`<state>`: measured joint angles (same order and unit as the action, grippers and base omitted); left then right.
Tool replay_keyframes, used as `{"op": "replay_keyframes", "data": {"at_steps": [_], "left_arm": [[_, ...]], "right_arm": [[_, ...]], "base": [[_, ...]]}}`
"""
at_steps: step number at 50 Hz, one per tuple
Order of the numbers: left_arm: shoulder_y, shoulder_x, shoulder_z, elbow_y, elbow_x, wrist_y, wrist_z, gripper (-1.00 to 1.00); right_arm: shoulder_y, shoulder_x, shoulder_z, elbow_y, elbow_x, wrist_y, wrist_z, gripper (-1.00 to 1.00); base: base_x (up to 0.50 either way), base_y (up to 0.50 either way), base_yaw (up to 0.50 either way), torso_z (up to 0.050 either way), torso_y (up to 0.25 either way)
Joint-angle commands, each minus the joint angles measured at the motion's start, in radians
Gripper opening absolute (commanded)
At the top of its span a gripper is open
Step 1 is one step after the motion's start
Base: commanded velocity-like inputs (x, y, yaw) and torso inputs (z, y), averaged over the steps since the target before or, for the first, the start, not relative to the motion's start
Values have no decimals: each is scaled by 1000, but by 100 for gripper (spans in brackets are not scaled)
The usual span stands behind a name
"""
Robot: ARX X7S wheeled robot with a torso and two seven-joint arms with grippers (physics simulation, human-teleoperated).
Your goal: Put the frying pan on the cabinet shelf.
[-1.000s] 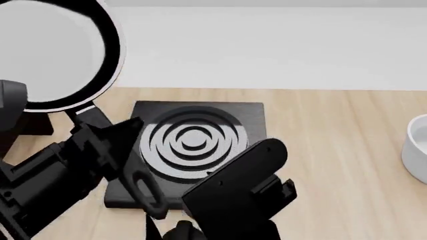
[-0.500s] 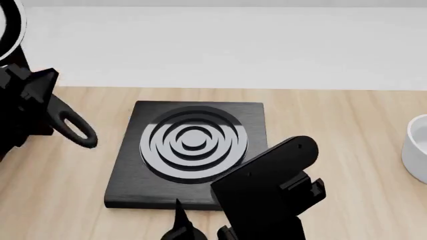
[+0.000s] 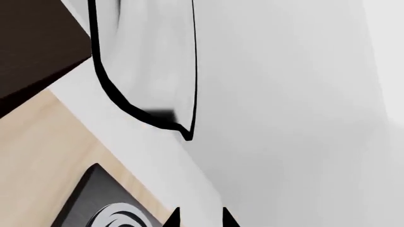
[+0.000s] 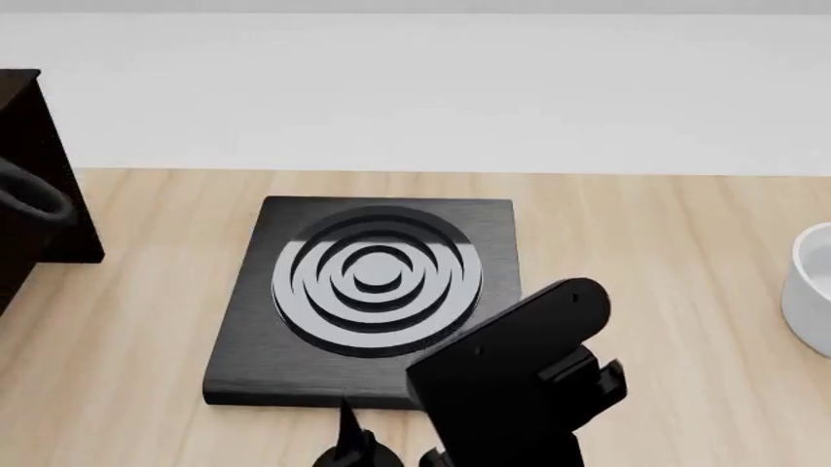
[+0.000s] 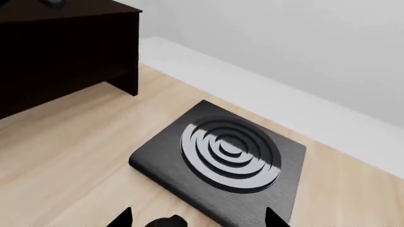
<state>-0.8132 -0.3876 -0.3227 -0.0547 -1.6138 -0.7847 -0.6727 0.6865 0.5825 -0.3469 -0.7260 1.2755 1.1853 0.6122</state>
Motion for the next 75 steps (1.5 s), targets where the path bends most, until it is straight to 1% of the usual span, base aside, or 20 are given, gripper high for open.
{"op": "replay_keyframes", "data": {"at_steps": [1,10,23,43,58,75], "left_arm": [[-20,-41,-41,-75,-58,44,55,-100],[36,-56,-70,-104,-64,52,81,-100],[82,-63,-114,-87,-91,68,74,-100],[169,-55,-135,-88,-81,80,119,-100],[224,-56,-150,-109,-72,89,157,-100],[245,-54,-152,-101,-69,94,171,-100]], "right_arm": [[-22,-1,-18,4,-25,-18,-14,100],[-41,4,-26,5,-43,-36,-24,100],[-49,2,-42,8,-57,-47,-30,100],[-57,4,-60,14,-69,-60,-36,100],[-36,6,-56,7,-28,-41,1,100],[-61,24,-62,2,-47,-63,-11,100]], "base": [[0,0,0,0,0],[0,0,0,0,2],[0,0,0,1,2],[0,0,0,1,2],[0,0,0,1,2],[0,0,1,0,1]]}}
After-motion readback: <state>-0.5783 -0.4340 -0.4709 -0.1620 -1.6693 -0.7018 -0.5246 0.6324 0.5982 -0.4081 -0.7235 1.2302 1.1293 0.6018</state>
